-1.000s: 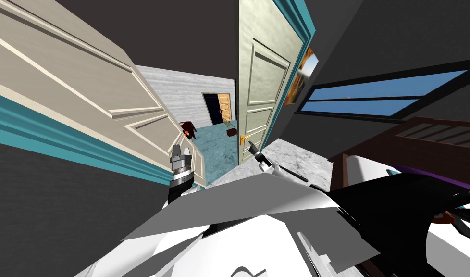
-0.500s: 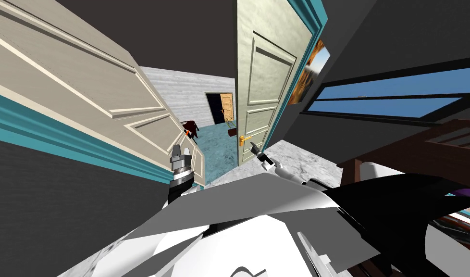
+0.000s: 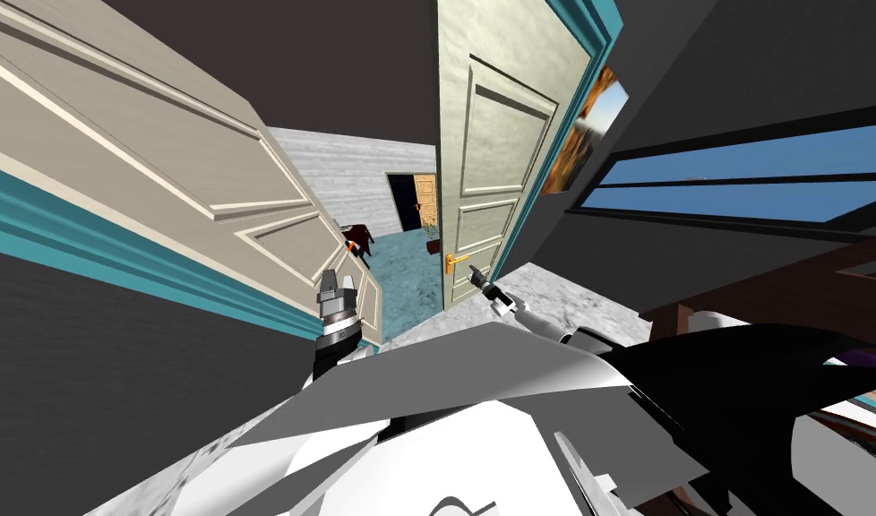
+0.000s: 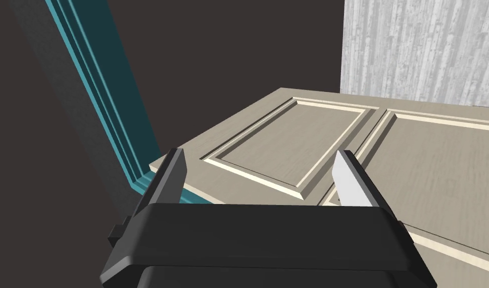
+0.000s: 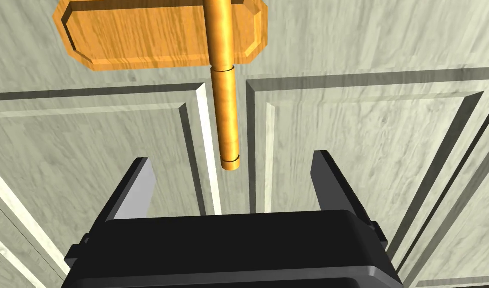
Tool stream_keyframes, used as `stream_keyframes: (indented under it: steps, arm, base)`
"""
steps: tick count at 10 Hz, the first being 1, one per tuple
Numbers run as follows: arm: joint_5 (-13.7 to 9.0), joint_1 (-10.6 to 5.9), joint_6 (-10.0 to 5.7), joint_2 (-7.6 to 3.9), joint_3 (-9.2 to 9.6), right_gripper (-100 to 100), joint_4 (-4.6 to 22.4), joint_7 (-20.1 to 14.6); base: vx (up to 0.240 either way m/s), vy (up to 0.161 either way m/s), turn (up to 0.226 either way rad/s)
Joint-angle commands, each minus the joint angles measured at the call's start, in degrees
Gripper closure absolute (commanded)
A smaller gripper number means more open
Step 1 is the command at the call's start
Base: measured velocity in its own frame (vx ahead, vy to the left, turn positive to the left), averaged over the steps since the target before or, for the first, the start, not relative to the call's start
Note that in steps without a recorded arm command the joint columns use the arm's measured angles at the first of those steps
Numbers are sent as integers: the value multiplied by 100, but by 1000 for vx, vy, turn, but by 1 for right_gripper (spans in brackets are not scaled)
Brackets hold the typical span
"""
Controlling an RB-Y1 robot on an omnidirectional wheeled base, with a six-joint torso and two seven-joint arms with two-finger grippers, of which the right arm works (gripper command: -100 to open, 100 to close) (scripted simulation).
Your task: Push the door open
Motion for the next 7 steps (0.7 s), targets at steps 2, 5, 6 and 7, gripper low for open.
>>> stream_keyframes:
  steps: [2, 5, 6, 7]
  arm:
    - [20, -69, 32, 98, -58, -100, 101, 37]
    - [51, -172, 79, 243, -143, -100, 252, 92]
    - [60, -201, 93, 284, -168, -100, 295, 108]
    - [68, -231, 106, 326, -192, -100, 338, 124]
  base:
    - [163, 8, 66]
    - [199, 16, 65]
    - [205, -12, 56]
    - [206, -10, 49]
